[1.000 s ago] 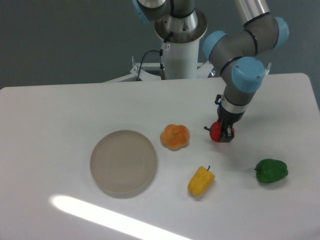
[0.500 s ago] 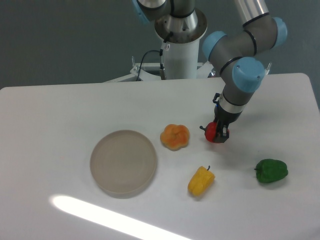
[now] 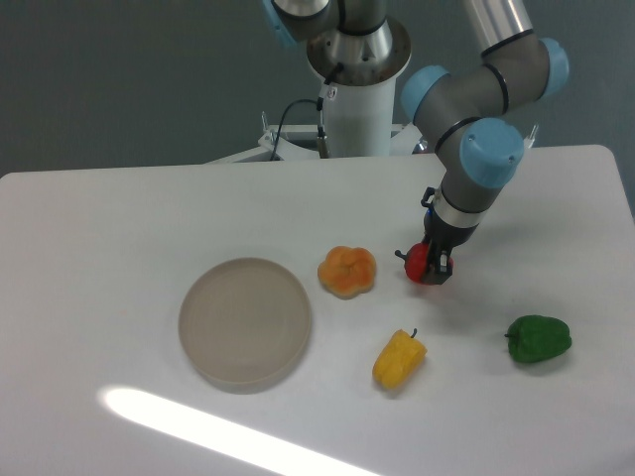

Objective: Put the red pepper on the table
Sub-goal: 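Lower the red pepper onto the table beside the orange cookie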

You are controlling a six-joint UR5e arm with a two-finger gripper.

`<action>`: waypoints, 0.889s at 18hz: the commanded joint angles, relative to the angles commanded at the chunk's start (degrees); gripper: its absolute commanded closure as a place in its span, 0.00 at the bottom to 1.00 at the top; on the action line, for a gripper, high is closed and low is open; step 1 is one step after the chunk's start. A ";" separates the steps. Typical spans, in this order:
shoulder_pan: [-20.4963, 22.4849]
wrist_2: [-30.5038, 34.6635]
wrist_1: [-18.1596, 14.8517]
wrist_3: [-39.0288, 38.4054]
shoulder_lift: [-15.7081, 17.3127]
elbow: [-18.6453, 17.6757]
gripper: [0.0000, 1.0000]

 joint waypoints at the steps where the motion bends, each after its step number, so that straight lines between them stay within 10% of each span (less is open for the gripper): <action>1: 0.00 0.00 0.00 0.00 0.09 -0.17 0.55; 16: 0.00 0.18 0.00 -0.61 -0.62 -0.09 0.54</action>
